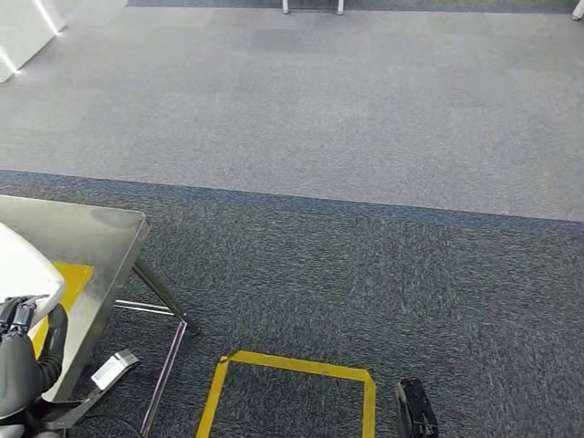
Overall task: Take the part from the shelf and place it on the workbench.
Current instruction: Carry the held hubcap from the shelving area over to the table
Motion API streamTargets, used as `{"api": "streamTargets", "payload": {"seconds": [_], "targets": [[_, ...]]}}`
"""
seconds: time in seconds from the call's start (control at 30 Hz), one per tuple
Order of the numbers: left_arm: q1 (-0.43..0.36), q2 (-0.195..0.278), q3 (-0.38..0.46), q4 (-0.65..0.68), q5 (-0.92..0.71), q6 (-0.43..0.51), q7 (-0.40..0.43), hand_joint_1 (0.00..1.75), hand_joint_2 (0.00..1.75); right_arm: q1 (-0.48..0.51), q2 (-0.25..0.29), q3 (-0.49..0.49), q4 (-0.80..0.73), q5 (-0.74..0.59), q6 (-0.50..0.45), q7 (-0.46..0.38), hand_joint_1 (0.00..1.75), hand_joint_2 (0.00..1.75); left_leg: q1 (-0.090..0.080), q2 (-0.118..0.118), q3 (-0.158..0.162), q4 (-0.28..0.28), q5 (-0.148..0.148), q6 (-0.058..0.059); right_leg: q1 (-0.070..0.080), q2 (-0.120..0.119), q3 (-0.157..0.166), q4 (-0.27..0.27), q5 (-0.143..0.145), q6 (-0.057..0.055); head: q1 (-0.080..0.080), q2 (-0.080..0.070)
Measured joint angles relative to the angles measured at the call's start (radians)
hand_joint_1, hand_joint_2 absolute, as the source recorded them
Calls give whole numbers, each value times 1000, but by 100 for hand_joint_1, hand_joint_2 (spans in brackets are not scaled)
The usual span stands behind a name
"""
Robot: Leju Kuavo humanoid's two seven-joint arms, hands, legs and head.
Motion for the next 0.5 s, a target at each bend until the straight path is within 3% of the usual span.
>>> {"api": "streamTargets", "payload": {"seconds": [0.03, 0.07, 0.13, 0.17, 0.2, 0.27, 0.33, 0.4, 0.43, 0.5], "targets": [[0, 2, 0, 0, 1, 0, 1, 175, 175, 1, 0, 0, 0, 2, -1, 1, 0, 0, -1, 30, -27, 60, -32, -3, 3, -14, 1, 0, -2, -4, -2, 0], [-1, 3, -1, 0, 1, 0, 1, 175, 175, 3, 0, 0, 0, 3, -1, 1, 0, 0, 0, 46, -57, 128, -64, -6, 5, -29, 1, 0, -3, -8, -4, 0], [1, 5, -1, 0, 1, 0, 1, 175, 175, 5, 0, 0, 0, 3, -1, 2, 0, 0, 1, 54, -90, 205, -84, -6, 10, -60, 2, 0, -7, -11, -4, 0], [1, 6, 0, 0, 2, 0, 1, 175, 175, 5, 0, 0, 0, 4, -1, 2, 0, 0, 1, 57, -81, 190, -67, -4, 11, -74, 3, 0, -8, -11, -4, 0], [2, 7, 0, 0, 6, 0, 0, 175, 175, 3, 0, 0, 0, 5, -1, 2, 0, 0, -1, 64, -53, 138, -35, 0, 13, -88, 7, 0, -11, -10, -4, 0], [3, 10, 2, 0, 22, 0, -7, 175, 175, -1, 2, 0, 0, 10, -1, 4, 0, 0, -12, 108, 17, 5, 18, 14, 18, -111, 14, 1, -17, -7, -4, 0], [5, 13, 9, -1, 46, 0, -21, 175, 175, -4, 4, 0, 0, 17, -1, 9, 0, 0, -24, 141, 48, -62, 27, 26, 23, -134, 18, 1, -22, -1, -3, 0], [14, 16, 22, -2, 68, 0, -35, 175, 175, -8, 10, 0, -1, 24, -3, 15, 0, 0, -26, 125, 49, -72, 24, 32, 26, -158, 21, -1, -26, 7, -3, 0], [20, 17, 30, -3, 76, 0, -39, 175, 175, -11, 12, 0, -3, 27, -4, 17, 0, 0, -23, 112, 51, -78, 27, 35, 25, -153, 21, 2, -32, 12, -2, 0], [23, 20, 41, -3, 85, 1, -43, 175, 175, -16, 16, 0, -5, 29, -8, 21, 0, 0, -14, 89, 57, -88, 33, 44, 21, -102, -2, 54, -66, 21, 2, 0]]}}
